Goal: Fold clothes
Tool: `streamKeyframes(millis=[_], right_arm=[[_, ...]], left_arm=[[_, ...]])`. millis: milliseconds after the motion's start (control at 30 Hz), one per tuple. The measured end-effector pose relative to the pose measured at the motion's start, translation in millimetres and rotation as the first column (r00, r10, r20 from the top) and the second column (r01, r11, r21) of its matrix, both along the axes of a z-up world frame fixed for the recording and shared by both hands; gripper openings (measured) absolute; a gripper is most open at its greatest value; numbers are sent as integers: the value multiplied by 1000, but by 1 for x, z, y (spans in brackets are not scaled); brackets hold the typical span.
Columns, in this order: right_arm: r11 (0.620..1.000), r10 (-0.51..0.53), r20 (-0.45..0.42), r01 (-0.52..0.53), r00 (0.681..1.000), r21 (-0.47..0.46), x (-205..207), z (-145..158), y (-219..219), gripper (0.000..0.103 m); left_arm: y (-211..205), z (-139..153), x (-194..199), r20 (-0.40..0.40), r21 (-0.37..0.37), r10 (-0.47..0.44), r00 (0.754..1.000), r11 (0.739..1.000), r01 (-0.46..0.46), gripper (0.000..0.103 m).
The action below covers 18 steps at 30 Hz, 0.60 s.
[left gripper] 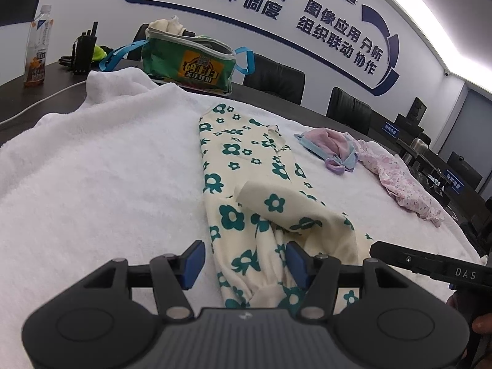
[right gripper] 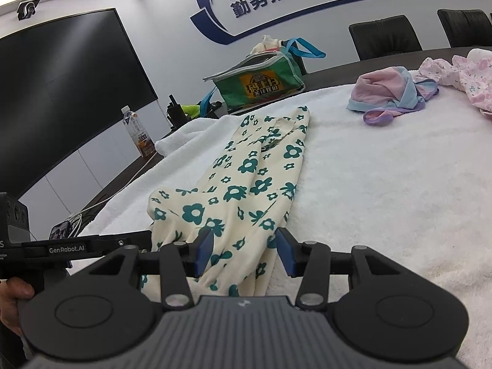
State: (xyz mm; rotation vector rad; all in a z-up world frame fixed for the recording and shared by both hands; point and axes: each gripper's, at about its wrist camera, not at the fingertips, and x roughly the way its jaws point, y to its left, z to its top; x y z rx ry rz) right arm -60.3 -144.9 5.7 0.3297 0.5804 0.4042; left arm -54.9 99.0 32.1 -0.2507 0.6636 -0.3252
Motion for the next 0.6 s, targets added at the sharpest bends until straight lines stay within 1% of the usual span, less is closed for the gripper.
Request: streamKeyframes(millis=[600], right_arm=[[1000, 12, -6, -12, 1000, 4, 1, -1, 3, 46]], left_arm=[[0, -1, -1, -1, 5, 0, 1000, 1000, 0, 57]])
